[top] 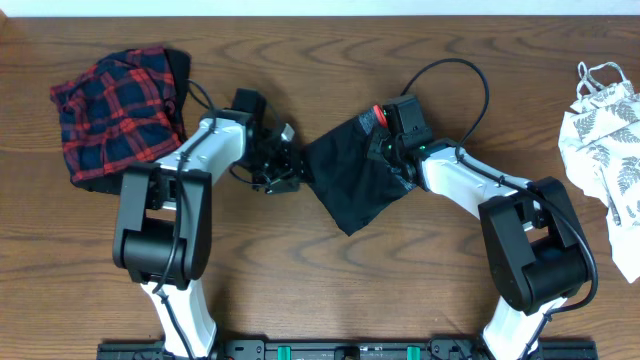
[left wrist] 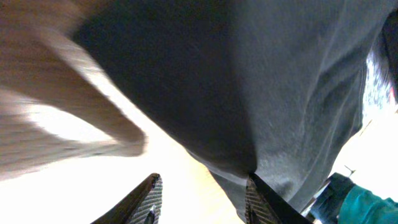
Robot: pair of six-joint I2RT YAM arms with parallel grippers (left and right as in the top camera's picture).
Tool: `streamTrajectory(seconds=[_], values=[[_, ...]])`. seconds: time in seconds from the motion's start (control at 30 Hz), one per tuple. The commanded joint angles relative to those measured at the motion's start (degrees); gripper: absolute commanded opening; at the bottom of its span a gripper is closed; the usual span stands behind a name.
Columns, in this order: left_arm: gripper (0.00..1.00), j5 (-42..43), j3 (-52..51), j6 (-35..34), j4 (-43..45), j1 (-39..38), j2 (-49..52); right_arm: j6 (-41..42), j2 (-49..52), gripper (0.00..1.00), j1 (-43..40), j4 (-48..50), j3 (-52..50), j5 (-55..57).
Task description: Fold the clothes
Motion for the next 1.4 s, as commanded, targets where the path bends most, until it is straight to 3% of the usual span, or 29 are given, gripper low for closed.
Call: streamTrajectory(seconds=[0.0, 0.17, 0.37, 0.5, 0.6, 0.7, 0.9, 1.13, 1.37], values=[[0.44, -0.4, -0.4, 0.1, -0.2, 1.0, -1.3, 6.7, 3.9, 0.44, 0.8, -1.0, -2.5, -3.1], [0.44, -0.4, -0.4, 0.5, -0.2, 0.7, -3.5, -9.6, 3.0, 0.53, 0.8, 6.6, -2.3, -7.5], [0.44, -0.4, -0.4, 0.3, -1.7, 0.7, -7.7, -20.2, -4.4, 0.60, -0.4, 3.1, -2.1, -9.5], [0.44, -0.7, -0.4, 0.3, -2.6, 0.7, -10.4, -38.3, -12.8, 0.52, 0.1, -9.8, -2.1, -16.2], [0.44, -4.0, -0.4, 0.1, -3.5, 0.7, -11.8, -44.4, -16.2, 0.43, 1.6, -17.7, -2.1, -16.8], [0.44, -7.9, -0.4, 0.0, -4.8, 0.7, -12.7, -45.8, -17.3, 0.31, 3.1, -23.2, -2.1, -16.4], [0.44, -10.6, -0.4, 0.0, -5.3, 1.5, -15.8, -45.8, -14.1, 0.27, 5.2, -25.5, -2.3, -13.8], [0.44, -10.6, -0.4, 0.1, -5.6, 3.7, -20.3, -45.6, -5.7, 0.25, 5.4, -21.4, -2.3, -14.0], [0.44, -10.6, -0.4, 0.1, -5.8, 3.9, -22.0, -44.7, 1.4, 0.24, 6.1, -11.3, -2.3, -14.2]])
